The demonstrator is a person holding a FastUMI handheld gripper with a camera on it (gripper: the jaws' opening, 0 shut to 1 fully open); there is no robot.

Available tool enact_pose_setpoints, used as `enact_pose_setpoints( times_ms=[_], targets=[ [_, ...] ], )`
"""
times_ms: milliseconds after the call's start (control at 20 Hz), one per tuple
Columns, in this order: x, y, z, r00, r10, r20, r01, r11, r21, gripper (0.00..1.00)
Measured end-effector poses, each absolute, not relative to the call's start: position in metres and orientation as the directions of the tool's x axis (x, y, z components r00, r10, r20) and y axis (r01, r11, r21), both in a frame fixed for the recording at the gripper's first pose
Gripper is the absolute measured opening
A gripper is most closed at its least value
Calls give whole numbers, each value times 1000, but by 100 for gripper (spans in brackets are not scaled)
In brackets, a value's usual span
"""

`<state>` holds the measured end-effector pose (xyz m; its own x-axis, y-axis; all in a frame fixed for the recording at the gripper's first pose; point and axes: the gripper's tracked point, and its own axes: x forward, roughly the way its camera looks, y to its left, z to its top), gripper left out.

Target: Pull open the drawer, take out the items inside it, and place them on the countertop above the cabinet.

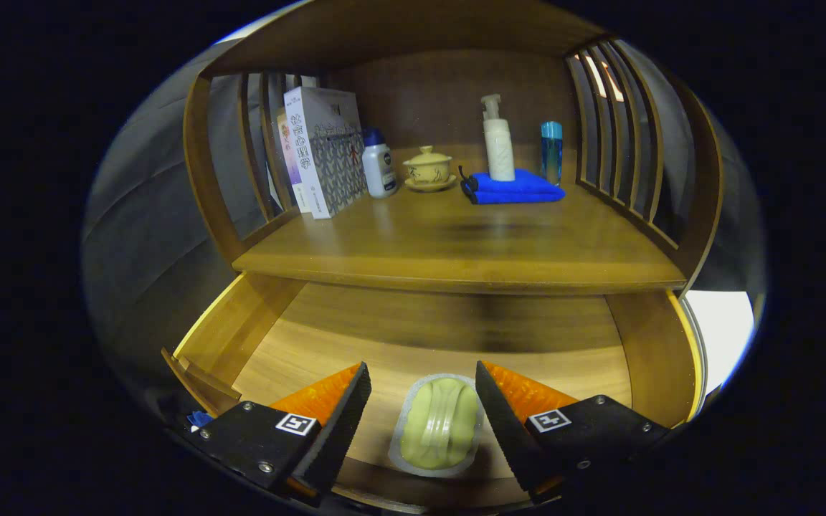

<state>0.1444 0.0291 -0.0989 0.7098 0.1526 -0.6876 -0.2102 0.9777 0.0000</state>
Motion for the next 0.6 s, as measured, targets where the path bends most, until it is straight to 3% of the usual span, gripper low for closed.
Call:
enact_pose_setpoints(
  times_ms=[250, 350, 600],
  targets=[
    [143, 18, -126, 634, 122, -763, -167, 986, 19, 88],
    [141, 17, -131, 622, 120, -774, -167, 986, 19, 82],
    [137, 15, -135, 602, 121, -790, -166, 986, 25, 56]
  ],
)
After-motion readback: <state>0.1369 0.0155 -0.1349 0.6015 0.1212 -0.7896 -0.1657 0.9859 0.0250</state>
